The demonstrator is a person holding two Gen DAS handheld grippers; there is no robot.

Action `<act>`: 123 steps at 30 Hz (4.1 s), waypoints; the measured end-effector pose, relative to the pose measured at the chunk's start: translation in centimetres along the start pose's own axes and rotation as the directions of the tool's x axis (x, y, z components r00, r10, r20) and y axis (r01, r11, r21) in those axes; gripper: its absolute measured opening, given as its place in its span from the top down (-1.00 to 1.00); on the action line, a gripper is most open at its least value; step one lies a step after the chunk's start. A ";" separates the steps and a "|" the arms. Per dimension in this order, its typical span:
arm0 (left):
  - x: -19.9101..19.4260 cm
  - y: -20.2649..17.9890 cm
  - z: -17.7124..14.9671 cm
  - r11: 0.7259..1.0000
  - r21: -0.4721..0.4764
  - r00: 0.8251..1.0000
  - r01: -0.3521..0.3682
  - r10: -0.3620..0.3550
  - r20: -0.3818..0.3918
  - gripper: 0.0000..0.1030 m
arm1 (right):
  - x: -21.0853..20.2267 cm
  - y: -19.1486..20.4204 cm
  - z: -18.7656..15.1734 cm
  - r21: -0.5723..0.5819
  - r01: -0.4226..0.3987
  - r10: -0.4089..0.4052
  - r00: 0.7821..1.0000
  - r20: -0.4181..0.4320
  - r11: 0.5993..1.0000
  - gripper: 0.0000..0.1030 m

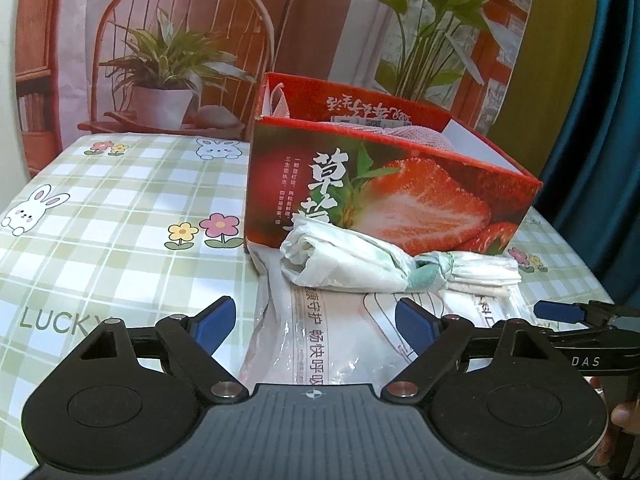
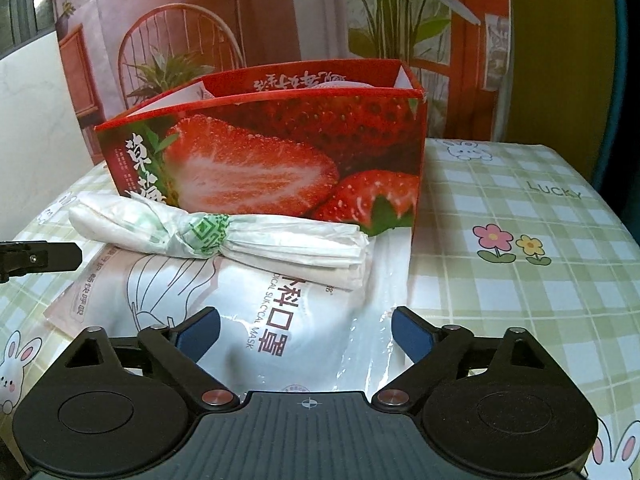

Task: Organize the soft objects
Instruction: 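Move both open grippers down to the white wrapped tissue bundle, then close the left gripper on the tissue bundle while the right gripper also closes on it, then lift the tissue bundle with both grippers and carry it over the box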

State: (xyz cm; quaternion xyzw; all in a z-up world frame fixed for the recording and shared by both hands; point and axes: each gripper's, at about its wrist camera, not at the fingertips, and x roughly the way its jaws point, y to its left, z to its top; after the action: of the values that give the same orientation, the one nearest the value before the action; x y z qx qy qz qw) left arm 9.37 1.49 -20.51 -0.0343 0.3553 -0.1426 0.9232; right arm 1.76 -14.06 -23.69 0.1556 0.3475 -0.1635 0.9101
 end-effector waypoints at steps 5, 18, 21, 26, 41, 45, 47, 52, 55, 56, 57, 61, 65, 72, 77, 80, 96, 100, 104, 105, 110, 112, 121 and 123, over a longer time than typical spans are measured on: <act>0.3 -0.1 1.6 1.000 -0.004 1.000 0.012 -0.012 0.022 -0.68 | -0.2 -0.5 0.8 0.021 0.000 0.000 1.000 0.027 1.000 -0.65; 5.0 0.3 3.6 0.993 -0.078 0.994 0.087 -0.092 -0.066 -0.08 | 1.9 -2.0 3.9 0.050 -0.020 0.018 0.998 0.052 0.999 -0.42; 5.3 0.7 3.4 0.991 -0.082 0.991 0.108 -0.114 -0.074 0.15 | 2.7 -2.3 4.0 0.064 -0.035 0.032 0.999 0.038 0.997 -0.38; 5.4 0.7 3.0 0.990 -0.073 0.990 0.122 -0.127 -0.067 0.25 | 3.6 -2.3 3.7 0.076 -0.067 0.067 0.998 0.009 0.995 -0.17; 2.7 0.0 2.9 0.993 -0.024 0.993 0.117 -0.118 -0.004 0.53 | 1.1 -2.7 3.4 0.100 -0.088 0.081 0.994 0.076 0.991 0.61; 1.7 -0.1 2.9 0.993 -0.013 0.993 0.120 -0.120 0.019 0.53 | -0.1 -2.5 3.5 0.090 -0.096 0.086 0.991 0.103 0.991 0.68; 1.2 -0.1 2.9 0.992 -0.008 0.992 0.123 -0.122 0.034 0.54 | -0.8 -2.3 3.6 0.082 -0.098 0.088 0.989 0.118 0.992 0.69; -0.3 -0.3 3.2 0.991 0.002 0.989 0.131 -0.130 0.070 0.55 | -2.4 -2.1 3.9 0.073 -0.101 0.089 0.985 0.151 0.992 0.70; -1.2 -0.6 3.6 0.991 0.014 0.986 0.132 -0.133 0.098 0.55 | -3.4 -1.9 4.1 0.067 -0.103 0.090 0.980 0.175 0.992 0.70; -1.6 -0.6 3.8 0.991 0.018 0.985 0.133 -0.134 0.108 0.55 | -3.8 -1.9 4.3 0.064 -0.104 0.091 0.979 0.184 0.993 0.70; -1.8 -0.9 4.0 0.991 0.023 0.984 0.132 -0.134 0.116 0.55 | -4.1 -1.8 4.3 0.062 -0.104 0.091 0.977 0.191 0.993 0.70; -2.8 -1.4 5.3 0.990 0.052 0.979 0.129 -0.136 0.154 0.55 | -5.4 -1.6 5.1 0.046 -0.102 0.089 0.970 0.225 0.994 0.70; -3.5 -2.1 6.8 0.989 0.081 0.973 0.124 -0.137 0.187 0.55 | -6.4 -1.4 6.4 0.026 -0.099 0.088 0.962 0.260 0.995 0.71; -3.8 -3.0 9.4 0.985 0.122 0.964 0.123 -0.148 0.220 0.55 | -7.3 -1.5 9.1 -0.007 -0.085 0.083 0.949 0.304 0.996 0.71; -3.0 -3.3 11.6 0.982 0.154 0.959 0.113 -0.148 0.242 0.55 | -6.9 -2.0 11.4 -0.025 -0.074 0.078 0.945 0.318 0.997 0.71; -2.0 -3.4 12.8 0.980 0.171 0.960 0.103 -0.143 0.239 0.55 | -6.1 -2.2 12.8 -0.037 -0.065 0.073 0.945 0.317 0.997 0.71; 6.9 -2.3 17.3 0.982 0.159 0.984 0.102 -0.124 0.132 0.55 | 0.7 -3.5 17.8 -0.074 -0.002 0.021 0.966 0.258 0.997 0.71; 9.0 -2.3 17.9 0.982 0.163 0.988 0.096 -0.114 0.100 0.55 | 2.9 -3.6 18.8 -0.088 0.018 0.003 0.972 0.234 0.996 0.71; 10.8 -2.2 18.1 0.982 0.164 0.992 0.093 -0.105 0.070 0.55 | 4.6 -3.5 19.5 -0.111 0.037 -0.013 0.978 0.210 0.993 0.72; 11.1 -2.2 18.1 0.982 0.165 0.993 0.091 -0.103 0.062 0.55 | 5.1 -3.5 19.7 -0.117 0.040 -0.016 0.979 0.203 0.992 0.72; 12.7 -2.2 17.8 0.981 0.177 0.996 0.083 -0.088 0.025 0.55 | 6.8 -3.0 19.8 -0.149 0.049 -0.024 0.986 0.167 0.988 0.72; 12.9 -2.1 17.8 0.980 0.180 0.996 0.080 -0.085 0.020 0.55 | 7.4 -2.7 19.7 -0.162 0.054 -0.029 0.988 0.153 0.985 0.72; 13.3 -1.9 17.9 0.981 0.181 0.998 0.065 -0.068 0.007 0.52 | 8.7 -2.7 19.2 -0.172 0.061 -0.042 0.993 0.114 0.983 0.71; 13.1 -2.0 17.9 0.982 0.182 0.998 0.054 -0.057 0.010 0.47 | 8.7 -2.7 19.2 -0.171 0.071 -0.051 0.992 0.116 0.983 0.65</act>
State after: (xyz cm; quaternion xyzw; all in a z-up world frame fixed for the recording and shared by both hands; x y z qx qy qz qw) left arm 30.10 -4.90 -15.29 0.0391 0.3326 -0.1998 0.9208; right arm 18.01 -25.73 -16.44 0.0552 0.3138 -0.1686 0.9328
